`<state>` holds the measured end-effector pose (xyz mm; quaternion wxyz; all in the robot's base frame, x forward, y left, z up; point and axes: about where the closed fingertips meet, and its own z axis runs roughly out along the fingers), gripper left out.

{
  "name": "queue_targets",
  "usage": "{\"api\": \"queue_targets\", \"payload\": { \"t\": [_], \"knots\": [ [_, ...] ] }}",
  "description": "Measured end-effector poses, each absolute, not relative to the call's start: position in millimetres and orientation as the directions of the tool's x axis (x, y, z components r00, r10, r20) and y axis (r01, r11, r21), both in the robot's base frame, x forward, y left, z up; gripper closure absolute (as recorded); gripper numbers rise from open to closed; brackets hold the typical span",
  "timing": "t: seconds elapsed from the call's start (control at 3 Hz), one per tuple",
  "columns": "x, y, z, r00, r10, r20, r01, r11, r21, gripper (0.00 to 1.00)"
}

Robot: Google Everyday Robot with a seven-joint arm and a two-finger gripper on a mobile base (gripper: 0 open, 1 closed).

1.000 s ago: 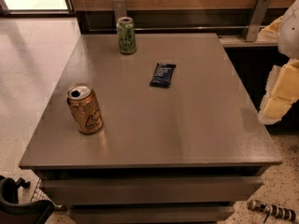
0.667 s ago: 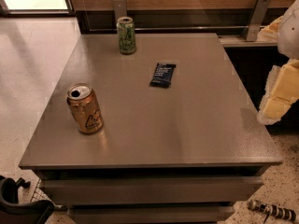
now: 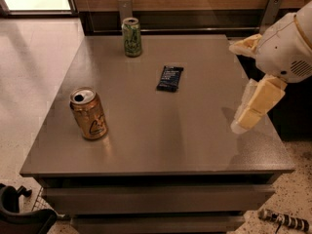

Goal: Knock orange can over

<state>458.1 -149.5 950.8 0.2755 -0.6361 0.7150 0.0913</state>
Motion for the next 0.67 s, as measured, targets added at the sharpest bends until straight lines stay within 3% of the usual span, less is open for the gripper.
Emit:
{"api": "queue_targets", "payload": {
  "t": [0.67],
  "knots": [
    [468.4, -78.9, 929.3, 0.008, -0.64, -0.768, -0.982, 0.138, -0.126, 0.0]
  ]
}}
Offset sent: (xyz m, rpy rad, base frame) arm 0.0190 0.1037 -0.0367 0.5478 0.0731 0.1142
